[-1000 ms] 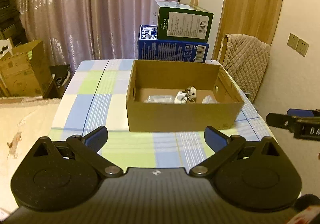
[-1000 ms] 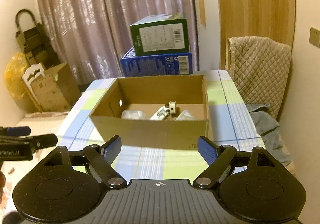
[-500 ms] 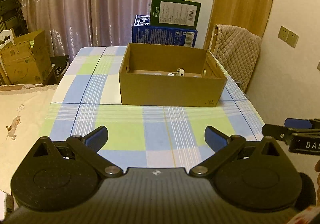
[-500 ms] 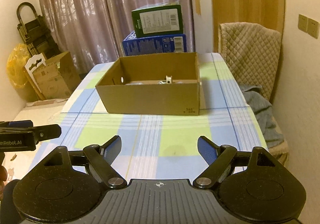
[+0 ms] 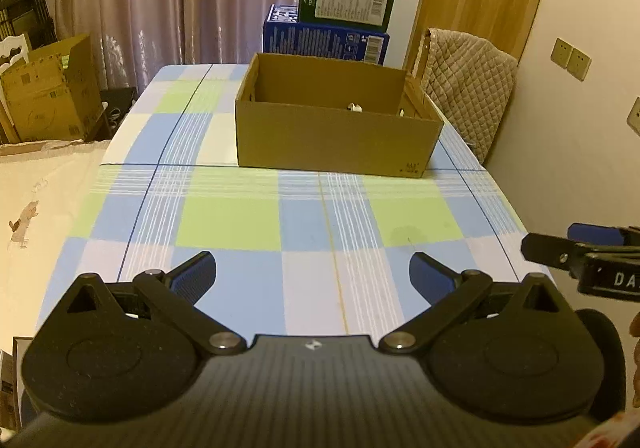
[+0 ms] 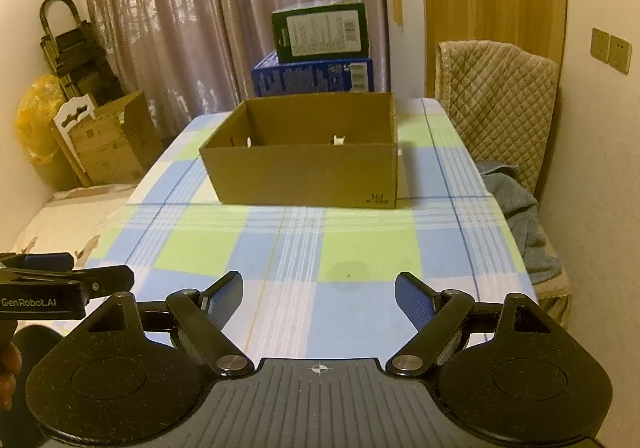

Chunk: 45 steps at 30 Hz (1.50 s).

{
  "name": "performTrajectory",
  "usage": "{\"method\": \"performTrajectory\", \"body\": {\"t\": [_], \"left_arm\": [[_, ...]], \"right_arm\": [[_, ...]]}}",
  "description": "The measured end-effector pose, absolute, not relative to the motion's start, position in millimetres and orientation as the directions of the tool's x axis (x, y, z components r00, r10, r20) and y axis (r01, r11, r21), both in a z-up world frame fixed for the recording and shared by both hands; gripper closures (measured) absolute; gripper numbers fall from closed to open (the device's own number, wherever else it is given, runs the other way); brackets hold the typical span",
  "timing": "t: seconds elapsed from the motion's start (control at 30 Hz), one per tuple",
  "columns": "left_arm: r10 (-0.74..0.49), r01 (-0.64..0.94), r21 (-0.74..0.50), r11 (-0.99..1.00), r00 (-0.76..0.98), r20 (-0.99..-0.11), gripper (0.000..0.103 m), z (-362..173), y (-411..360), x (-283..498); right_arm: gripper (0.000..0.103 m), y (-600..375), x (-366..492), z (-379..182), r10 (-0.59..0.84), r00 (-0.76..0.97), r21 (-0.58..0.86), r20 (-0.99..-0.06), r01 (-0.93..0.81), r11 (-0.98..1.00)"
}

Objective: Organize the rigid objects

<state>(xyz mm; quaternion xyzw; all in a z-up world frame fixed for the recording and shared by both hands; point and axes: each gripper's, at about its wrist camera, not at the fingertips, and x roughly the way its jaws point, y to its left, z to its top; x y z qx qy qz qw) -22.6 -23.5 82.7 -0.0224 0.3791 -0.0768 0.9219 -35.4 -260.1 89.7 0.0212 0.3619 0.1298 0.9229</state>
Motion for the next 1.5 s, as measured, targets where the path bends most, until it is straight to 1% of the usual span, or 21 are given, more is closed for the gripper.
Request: {"method": "performTrajectory", "body": {"t": [0.3,1.5], "left_arm": [[-0.145,0.129,-0.075,0.989,0.704,-0.695,0.001,79.2,-28.4,-26.2],[-0.153,0.136,-0.081,0.987,0.702,-0.696,0.001,75.3,-28.6,-25.7]], "right_arm": [[0.023,-255.1,-39.8,78.7,0.259,0.684,0.139,-0.682,-0.227,0.964],[0.023,-253.8,-38.0,78.5,0.257,0.686,0.140,-0.680,-0.223,0.965]]}}
